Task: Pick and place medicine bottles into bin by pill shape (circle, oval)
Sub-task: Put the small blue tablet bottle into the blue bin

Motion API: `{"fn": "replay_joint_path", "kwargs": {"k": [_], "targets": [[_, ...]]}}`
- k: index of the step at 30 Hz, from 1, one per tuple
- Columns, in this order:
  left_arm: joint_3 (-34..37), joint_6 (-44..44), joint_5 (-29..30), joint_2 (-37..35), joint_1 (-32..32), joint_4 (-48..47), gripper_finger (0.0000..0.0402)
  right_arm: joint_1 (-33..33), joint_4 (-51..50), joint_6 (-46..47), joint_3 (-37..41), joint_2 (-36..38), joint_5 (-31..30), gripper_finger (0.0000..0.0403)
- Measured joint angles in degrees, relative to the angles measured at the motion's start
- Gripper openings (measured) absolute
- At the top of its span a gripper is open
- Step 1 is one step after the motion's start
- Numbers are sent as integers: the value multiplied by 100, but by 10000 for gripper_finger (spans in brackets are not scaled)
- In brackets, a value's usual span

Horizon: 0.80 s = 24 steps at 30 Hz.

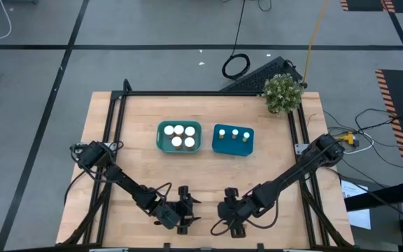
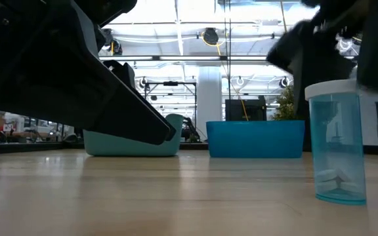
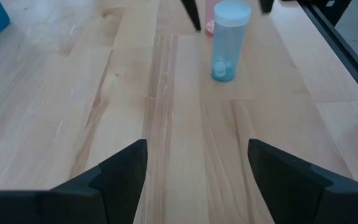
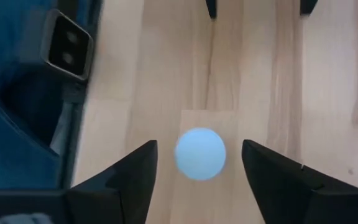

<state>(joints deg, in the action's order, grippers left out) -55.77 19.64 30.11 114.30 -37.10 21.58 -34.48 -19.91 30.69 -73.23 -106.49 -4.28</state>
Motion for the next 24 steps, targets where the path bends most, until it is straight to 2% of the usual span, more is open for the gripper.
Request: {"fn": "replay_joint_path", "kwargs": {"k": [12, 24], "targets": [[0, 11, 2, 0, 0, -31, 278, 33, 47, -36, 9, -86, 1, 200], [0, 11, 4, 0, 0, -31, 278, 33, 42, -135, 7, -86, -5, 125]]}}
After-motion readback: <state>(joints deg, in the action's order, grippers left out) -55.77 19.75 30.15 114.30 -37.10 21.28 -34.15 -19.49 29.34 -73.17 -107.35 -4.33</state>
